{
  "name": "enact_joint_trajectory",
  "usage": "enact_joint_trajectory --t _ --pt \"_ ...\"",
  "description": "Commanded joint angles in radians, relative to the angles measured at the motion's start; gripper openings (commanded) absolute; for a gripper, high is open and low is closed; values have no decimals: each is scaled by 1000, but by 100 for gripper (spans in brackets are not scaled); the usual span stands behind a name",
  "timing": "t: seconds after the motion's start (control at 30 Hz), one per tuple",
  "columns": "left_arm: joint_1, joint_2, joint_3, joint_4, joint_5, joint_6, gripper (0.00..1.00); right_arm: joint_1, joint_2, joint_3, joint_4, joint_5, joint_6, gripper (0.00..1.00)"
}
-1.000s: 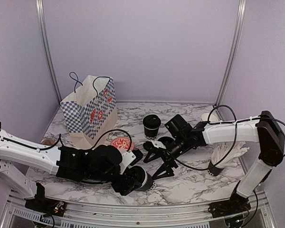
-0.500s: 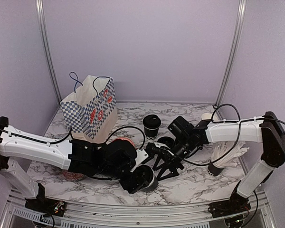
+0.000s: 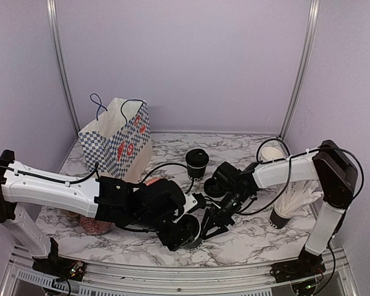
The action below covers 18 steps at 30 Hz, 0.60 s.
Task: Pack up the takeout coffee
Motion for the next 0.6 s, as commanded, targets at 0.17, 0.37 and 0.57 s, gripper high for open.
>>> enact_joint_trajectory --t 0.17,0.37,0.57 --pt "-30 13 25 -54 -55 -2 98 -3 65 47 74 -4 37 52" --pt "-43 -10 45 -61 -89 4 99 -2 47 42 57 39 29 54" --pt "-47 -19 58 -59 -105 8 99 -7 46 28 48 89 29 55"
